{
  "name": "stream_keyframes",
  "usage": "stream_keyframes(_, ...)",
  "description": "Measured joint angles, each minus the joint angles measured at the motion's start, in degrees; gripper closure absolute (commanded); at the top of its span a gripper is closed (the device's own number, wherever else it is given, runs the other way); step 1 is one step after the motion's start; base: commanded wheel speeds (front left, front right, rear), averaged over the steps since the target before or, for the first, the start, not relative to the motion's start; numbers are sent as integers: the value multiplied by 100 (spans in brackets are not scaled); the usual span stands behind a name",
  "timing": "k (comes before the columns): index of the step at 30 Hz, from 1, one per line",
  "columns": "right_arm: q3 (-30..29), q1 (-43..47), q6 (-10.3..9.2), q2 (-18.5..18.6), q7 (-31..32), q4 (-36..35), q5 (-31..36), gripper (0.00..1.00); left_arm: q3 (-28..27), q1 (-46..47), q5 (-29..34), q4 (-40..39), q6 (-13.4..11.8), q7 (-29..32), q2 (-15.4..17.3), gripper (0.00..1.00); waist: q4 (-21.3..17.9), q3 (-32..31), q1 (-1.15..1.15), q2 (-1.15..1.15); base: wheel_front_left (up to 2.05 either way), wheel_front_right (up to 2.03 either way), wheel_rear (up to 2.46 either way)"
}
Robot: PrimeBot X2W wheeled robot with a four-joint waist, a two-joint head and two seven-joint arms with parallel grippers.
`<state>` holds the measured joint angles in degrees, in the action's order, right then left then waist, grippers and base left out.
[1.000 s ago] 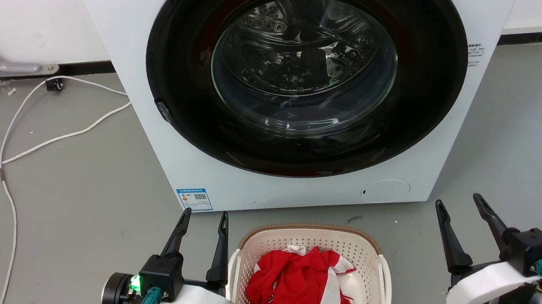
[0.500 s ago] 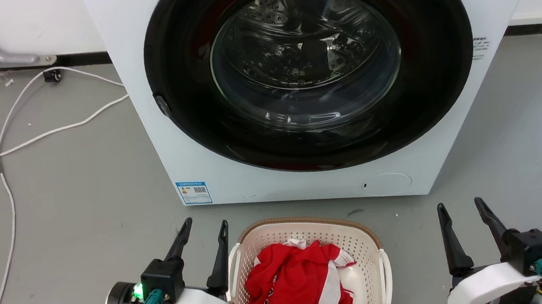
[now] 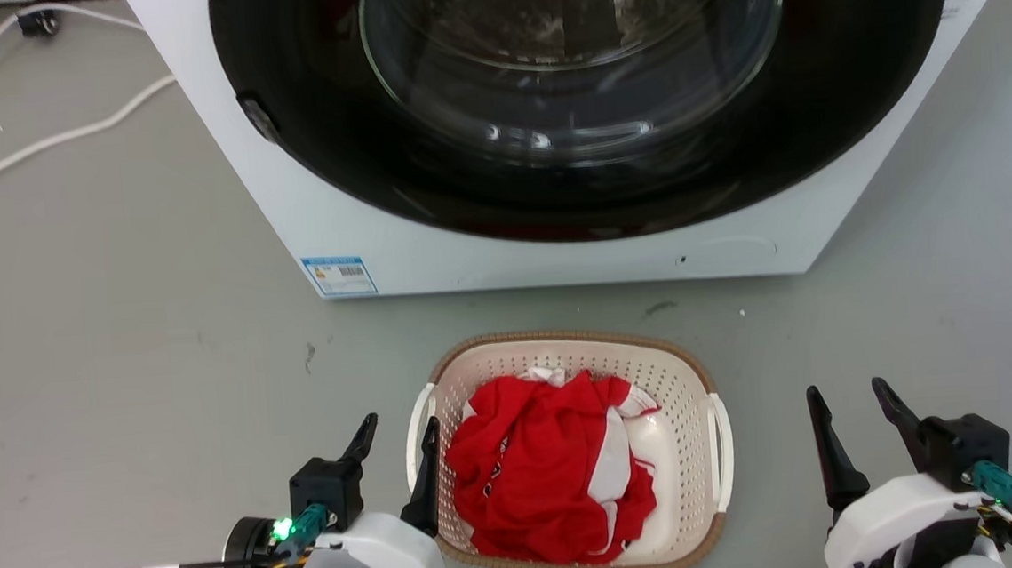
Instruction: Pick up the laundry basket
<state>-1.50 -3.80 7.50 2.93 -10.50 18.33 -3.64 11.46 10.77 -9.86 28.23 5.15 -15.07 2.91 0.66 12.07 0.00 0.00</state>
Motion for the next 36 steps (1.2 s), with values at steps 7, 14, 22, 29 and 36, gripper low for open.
stream_keyframes(7, 125, -692, 0, 1, -114, 895, 5, 0, 1, 850, 8, 888, 120, 0, 14, 0, -56, 710, 0, 0, 0, 0, 0)
stream_keyframes(14, 445, -1707, 1, 0, -166, 2009, -100, 0, 97, 1973, -146, 2060, 203, 1, 243, 0, -143, 1469, 1, 0, 0, 0, 0)
stream_keyframes(22, 959, -2823, 0, 5, -182, 3392, -450, 0, 619, 3009, -734, 3118, 234, 428, 448, 0, -283, 2160, 1, 0, 0, 0, 0)
stream_keyframes(29, 1490, -3410, 0, 3, -149, 4197, -894, 0, 1227, 3304, -1317, 3410, 234, 862, 726, 0, -424, 2519, 1, 0, 0, 0, 0)
stream_keyframes(36, 2386, -3803, 0, 0, 2, 4504, -1706, 0, 1839, 3550, -1859, 3414, 234, 1096, 989, 0, -524, 2887, 1, 0, 0, 0, 0)
